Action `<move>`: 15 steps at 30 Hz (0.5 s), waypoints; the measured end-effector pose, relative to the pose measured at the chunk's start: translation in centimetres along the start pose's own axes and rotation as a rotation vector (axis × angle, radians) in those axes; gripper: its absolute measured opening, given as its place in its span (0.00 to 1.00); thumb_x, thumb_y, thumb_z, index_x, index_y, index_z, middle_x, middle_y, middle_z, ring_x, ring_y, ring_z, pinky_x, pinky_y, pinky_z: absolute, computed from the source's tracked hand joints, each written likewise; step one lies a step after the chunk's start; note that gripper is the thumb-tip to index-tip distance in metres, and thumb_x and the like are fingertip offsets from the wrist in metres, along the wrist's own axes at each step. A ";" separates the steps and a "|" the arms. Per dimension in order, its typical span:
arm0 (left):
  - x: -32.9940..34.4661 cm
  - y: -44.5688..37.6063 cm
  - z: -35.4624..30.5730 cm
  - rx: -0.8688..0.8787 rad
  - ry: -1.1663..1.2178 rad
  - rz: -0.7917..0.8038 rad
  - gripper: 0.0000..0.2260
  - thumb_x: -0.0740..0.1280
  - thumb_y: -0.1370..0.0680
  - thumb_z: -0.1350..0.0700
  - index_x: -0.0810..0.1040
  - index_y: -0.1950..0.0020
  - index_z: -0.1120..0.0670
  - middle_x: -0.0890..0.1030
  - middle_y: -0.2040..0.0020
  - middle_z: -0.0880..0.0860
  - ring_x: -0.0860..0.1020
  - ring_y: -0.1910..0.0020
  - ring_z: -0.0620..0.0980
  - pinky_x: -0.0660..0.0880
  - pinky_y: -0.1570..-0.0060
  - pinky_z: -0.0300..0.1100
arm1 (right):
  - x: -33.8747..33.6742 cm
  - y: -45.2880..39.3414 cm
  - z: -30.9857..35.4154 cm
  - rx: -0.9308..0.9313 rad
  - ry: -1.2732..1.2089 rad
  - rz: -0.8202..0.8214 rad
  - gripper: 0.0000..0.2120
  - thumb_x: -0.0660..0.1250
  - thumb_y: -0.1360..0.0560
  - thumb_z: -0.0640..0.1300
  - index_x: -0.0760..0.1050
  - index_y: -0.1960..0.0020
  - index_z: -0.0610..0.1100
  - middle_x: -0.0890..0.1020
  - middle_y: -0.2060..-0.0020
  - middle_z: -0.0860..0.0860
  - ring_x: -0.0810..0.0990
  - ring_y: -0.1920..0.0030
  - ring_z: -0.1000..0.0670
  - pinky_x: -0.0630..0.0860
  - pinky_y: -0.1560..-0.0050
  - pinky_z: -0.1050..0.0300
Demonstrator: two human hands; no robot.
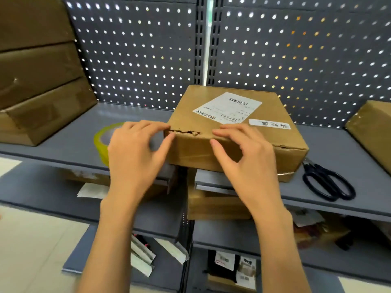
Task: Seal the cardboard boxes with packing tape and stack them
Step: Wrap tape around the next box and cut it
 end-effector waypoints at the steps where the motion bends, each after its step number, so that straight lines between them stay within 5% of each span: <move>1: -0.2 0.2 1.0 -0.048 0.014 0.004 0.14 0.67 0.25 0.46 0.82 0.45 0.52 0.83 0.50 0.51 0.78 0.51 0.54 0.71 0.52 0.46 | 0.7 -0.1 0.6 -0.014 -0.007 0.011 0.09 0.68 0.25 0.45 0.81 0.46 0.46 0.81 0.49 0.52 0.77 0.44 0.52 0.71 0.43 0.58; 4: -0.7 0.6 3.6 -0.153 0.010 0.028 0.16 0.70 0.26 0.45 0.79 0.41 0.51 0.82 0.46 0.50 0.76 0.47 0.53 0.68 0.49 0.42 | 2.5 -0.4 2.0 -0.048 -0.031 0.023 0.10 0.66 0.25 0.46 0.81 0.47 0.45 0.81 0.49 0.52 0.76 0.45 0.52 0.70 0.44 0.61; 8: 0.5 0.9 6.9 -0.177 -0.086 0.182 0.21 0.73 0.28 0.48 0.78 0.39 0.55 0.80 0.43 0.56 0.75 0.45 0.60 0.70 0.46 0.50 | 4.2 -0.7 3.0 -0.076 -0.040 0.035 0.09 0.67 0.25 0.45 0.81 0.48 0.44 0.80 0.51 0.52 0.76 0.46 0.51 0.69 0.45 0.61; 15: 1.8 0.5 7.9 -0.031 -0.189 0.215 0.16 0.72 0.27 0.48 0.82 0.54 0.62 0.80 0.66 0.62 0.77 0.61 0.64 0.69 0.47 0.52 | 5.1 -1.1 3.5 -0.070 -0.083 0.040 0.08 0.67 0.25 0.45 0.81 0.48 0.45 0.80 0.52 0.53 0.76 0.47 0.51 0.73 0.46 0.56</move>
Point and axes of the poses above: each hand's wrist, its own y-axis away from the middle knuckle, its own x-axis out of the palm, z = x × y, the point moved 6 cm from there along -y, towards the middle knuckle
